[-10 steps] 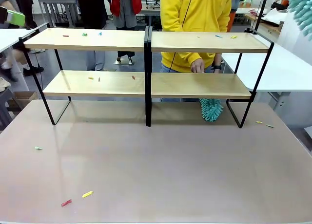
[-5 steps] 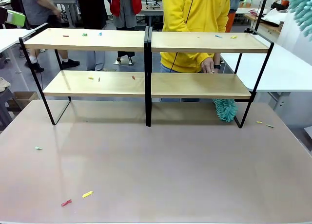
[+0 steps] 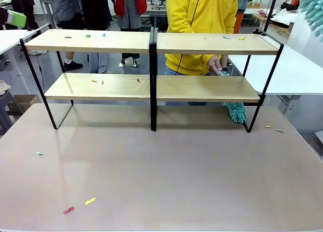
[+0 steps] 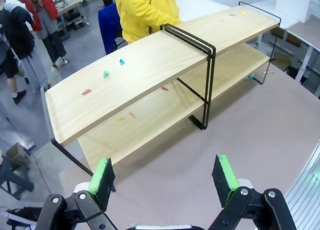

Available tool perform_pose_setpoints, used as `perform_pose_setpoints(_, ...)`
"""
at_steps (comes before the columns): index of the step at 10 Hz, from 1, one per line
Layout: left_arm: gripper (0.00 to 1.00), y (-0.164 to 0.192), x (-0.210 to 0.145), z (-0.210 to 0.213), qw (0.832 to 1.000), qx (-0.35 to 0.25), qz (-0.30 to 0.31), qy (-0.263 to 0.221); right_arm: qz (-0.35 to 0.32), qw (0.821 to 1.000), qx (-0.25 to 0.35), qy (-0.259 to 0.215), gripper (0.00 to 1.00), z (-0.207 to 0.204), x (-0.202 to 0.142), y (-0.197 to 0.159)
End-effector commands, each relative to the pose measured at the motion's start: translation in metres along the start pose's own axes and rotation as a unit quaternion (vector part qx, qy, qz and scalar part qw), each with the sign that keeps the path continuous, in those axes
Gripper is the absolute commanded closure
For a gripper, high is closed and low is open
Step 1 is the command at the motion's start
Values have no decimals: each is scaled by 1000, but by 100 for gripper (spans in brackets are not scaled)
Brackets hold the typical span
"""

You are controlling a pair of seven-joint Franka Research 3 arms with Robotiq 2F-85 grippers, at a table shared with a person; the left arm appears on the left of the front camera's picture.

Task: Clean the shelves.
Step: Clean another randomly selected level of the Shelf with the Duster.

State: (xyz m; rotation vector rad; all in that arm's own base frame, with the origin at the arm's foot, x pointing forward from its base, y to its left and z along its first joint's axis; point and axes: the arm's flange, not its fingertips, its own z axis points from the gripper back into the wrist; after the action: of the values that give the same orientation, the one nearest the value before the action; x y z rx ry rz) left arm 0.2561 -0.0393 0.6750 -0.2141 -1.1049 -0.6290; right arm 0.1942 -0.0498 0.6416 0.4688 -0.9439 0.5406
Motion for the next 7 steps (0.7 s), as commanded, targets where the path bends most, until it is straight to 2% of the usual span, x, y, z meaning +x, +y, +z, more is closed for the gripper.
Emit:
perform_pose_setpoints(1,0,1,-1,-2,1000,0,0,-3,-11,1000,-6,-8,88,0,-1,0)
perform_pose_setpoints(2,0,1,-1,-2,1000,0,0,-3,0,1000,0,0,88,0,0,0)
perform_pose_setpoints(3,0,1,-1,-2,1000,0,0,-3,-6,997,-14,81,88,-17,36,23)
perform_pose_setpoints(4,0,1,-1,-2,1000,0,0,-3,20,990,-7,138,88,-28,76,55)
perform_pose_setpoints(5,0,1,-1,-2,1000,0,0,-3,16,976,-4,216,88,-45,112,79)
perform_pose_setpoints(6,0,1,-1,-2,1000,0,0,-3,-7,959,-13,282,88,-66,134,92)
perform_pose_setpoints(7,0,1,-1,-2,1000,0,0,-3,-44,943,-28,327,88,-89,149,99)
